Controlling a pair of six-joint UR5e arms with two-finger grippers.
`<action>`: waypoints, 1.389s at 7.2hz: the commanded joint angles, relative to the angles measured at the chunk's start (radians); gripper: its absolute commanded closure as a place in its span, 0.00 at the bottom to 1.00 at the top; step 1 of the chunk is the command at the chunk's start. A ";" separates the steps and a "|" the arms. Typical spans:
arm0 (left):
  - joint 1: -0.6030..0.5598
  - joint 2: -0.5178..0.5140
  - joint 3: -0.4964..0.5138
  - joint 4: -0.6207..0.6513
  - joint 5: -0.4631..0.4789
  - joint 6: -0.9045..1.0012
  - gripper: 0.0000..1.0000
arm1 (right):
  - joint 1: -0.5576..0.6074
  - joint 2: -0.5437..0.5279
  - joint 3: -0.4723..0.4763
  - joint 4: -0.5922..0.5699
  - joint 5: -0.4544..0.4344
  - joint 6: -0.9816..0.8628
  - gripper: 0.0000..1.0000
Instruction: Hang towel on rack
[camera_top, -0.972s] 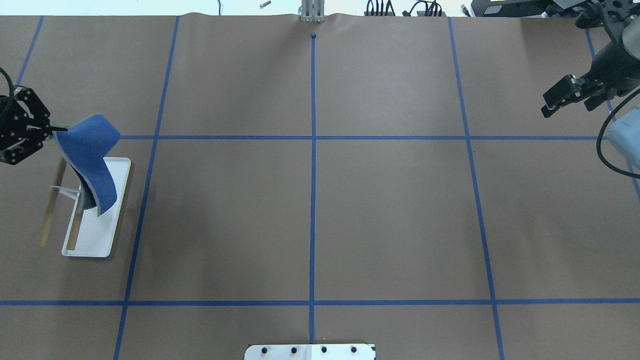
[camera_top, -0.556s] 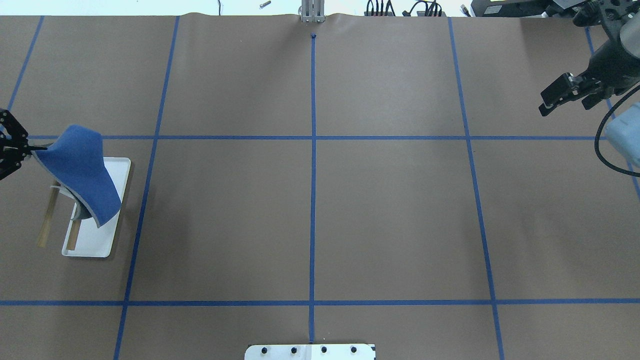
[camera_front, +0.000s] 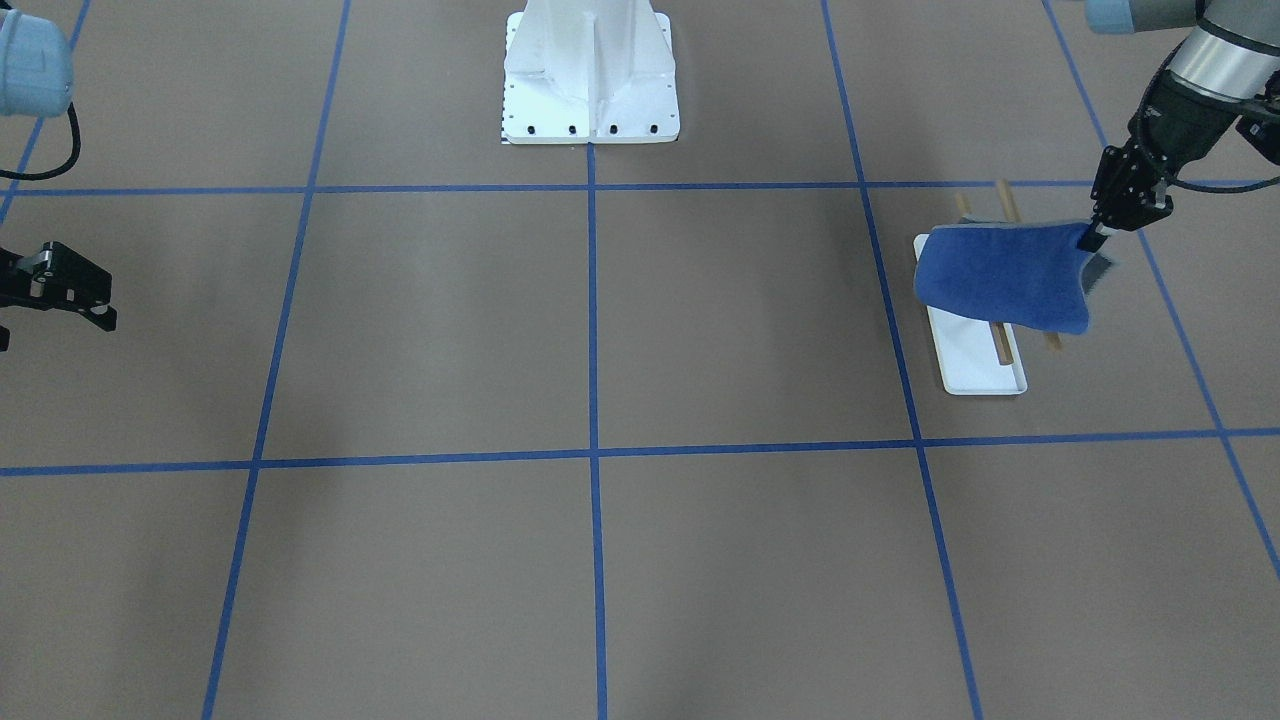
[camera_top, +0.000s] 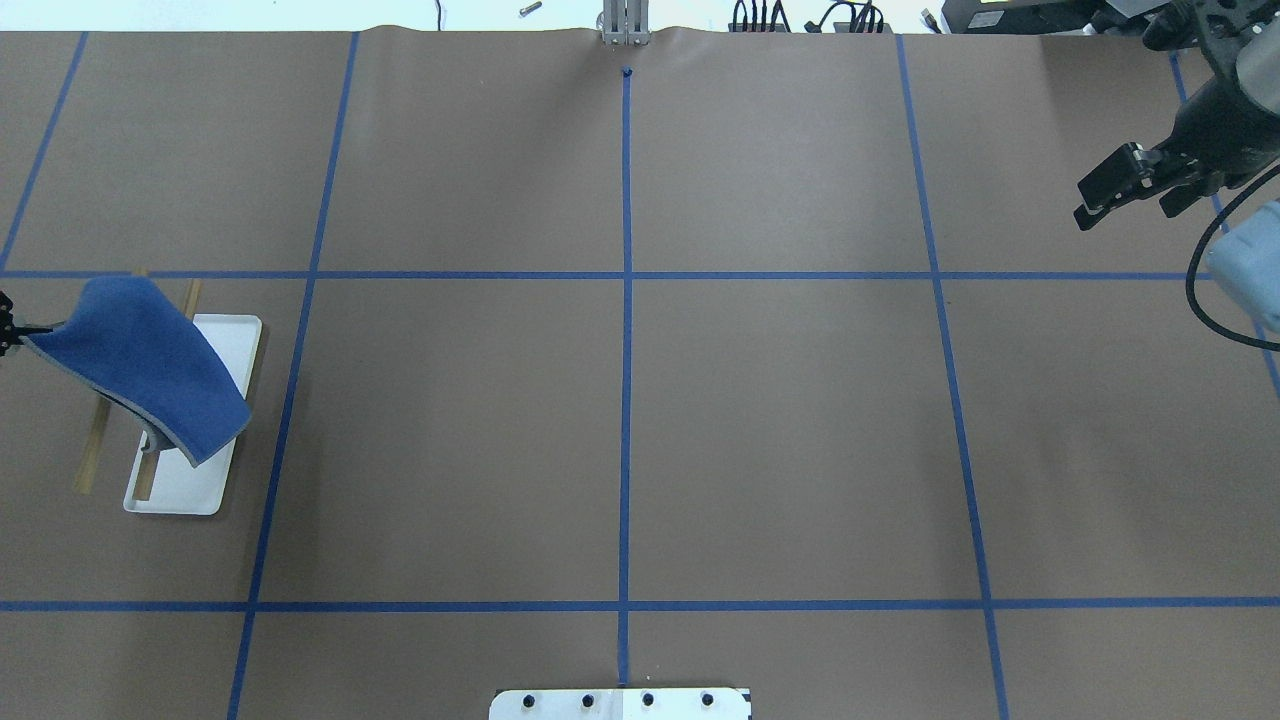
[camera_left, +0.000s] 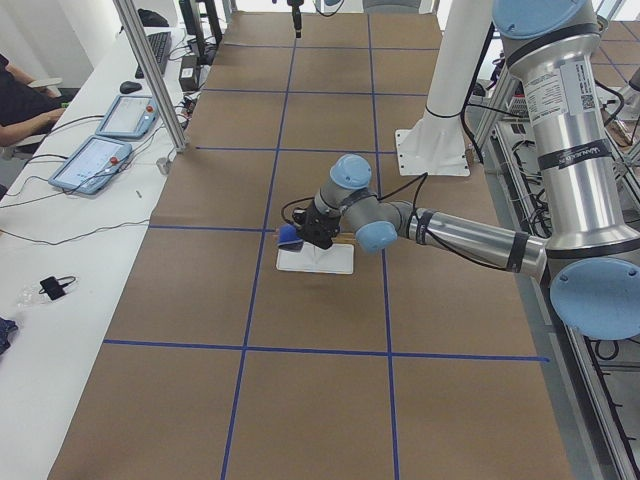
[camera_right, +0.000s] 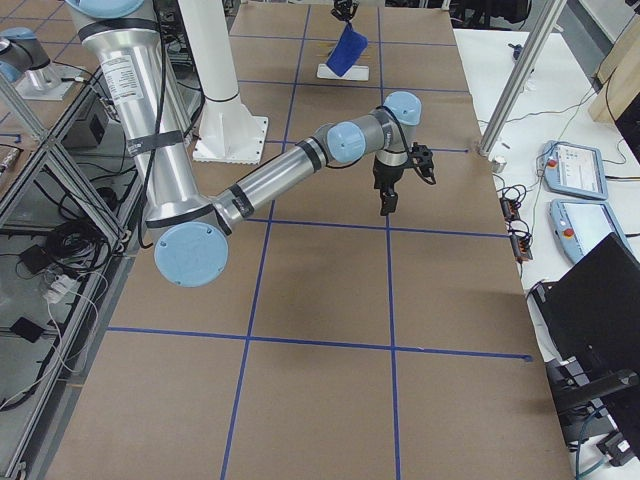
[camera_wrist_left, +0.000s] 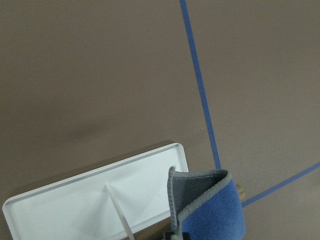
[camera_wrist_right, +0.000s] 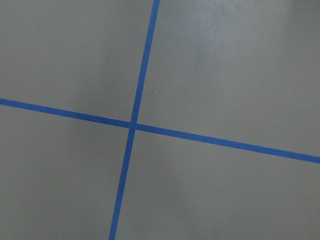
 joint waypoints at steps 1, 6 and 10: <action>-0.002 0.004 0.065 -0.068 0.004 0.008 1.00 | 0.000 0.020 -0.007 -0.005 0.027 0.009 0.00; -0.001 0.041 0.076 -0.098 0.004 0.072 0.02 | 0.000 0.029 -0.005 -0.005 0.033 0.037 0.00; -0.036 0.021 0.131 -0.087 0.003 0.469 0.02 | 0.002 0.014 -0.028 0.004 0.016 0.040 0.00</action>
